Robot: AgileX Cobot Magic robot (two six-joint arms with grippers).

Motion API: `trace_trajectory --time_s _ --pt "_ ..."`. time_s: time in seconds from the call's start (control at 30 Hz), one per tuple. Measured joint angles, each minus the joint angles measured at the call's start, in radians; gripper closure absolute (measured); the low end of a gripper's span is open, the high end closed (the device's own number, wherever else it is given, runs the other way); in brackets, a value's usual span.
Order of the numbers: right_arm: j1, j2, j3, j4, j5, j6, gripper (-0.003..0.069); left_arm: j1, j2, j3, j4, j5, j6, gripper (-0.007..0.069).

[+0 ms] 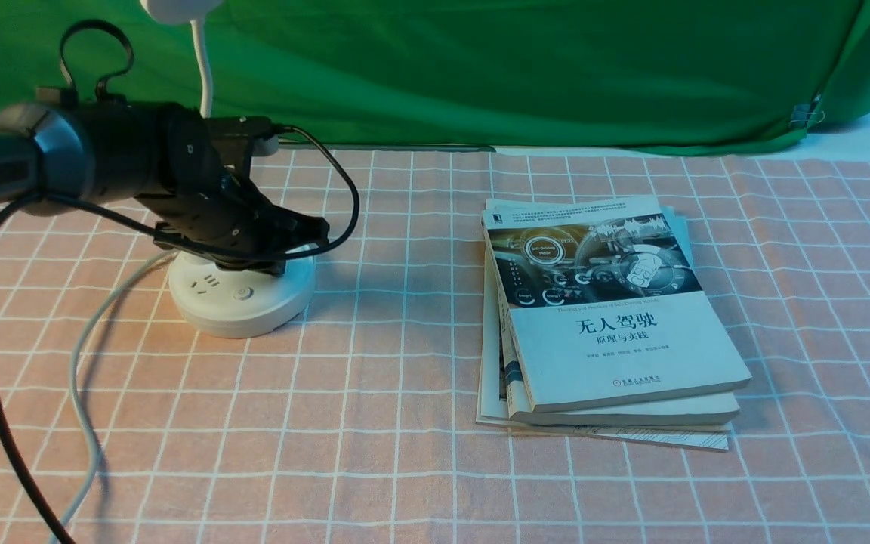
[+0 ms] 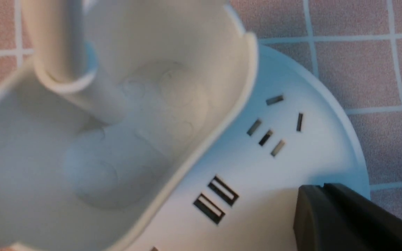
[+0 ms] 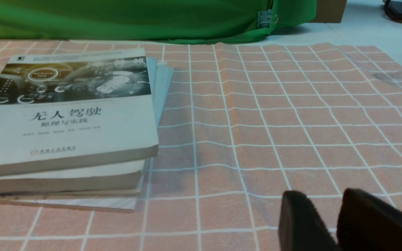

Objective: Turn on the table lamp on the pink coffee tablecloth with your hand.
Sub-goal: 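Press the power button on the lamp base to turn the lamp on with the left gripper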

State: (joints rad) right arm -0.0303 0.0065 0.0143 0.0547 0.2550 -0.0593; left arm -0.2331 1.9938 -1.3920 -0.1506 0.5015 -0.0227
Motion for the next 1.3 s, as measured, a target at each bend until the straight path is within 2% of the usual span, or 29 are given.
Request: trace_trajectory --time_s 0.27,0.53,1.3 --pt "0.000 0.000 0.000 0.000 0.000 0.000 0.0421 0.000 0.000 0.000 -0.011 -0.020 0.000 0.0602" --pt "0.000 0.000 0.000 0.000 0.000 0.000 0.0421 0.000 0.000 0.000 -0.088 -0.007 0.000 0.0602" --pt "0.000 0.000 0.000 0.000 0.000 0.000 0.0421 -0.002 0.024 -0.017 -0.101 -0.029 0.015 0.0602"
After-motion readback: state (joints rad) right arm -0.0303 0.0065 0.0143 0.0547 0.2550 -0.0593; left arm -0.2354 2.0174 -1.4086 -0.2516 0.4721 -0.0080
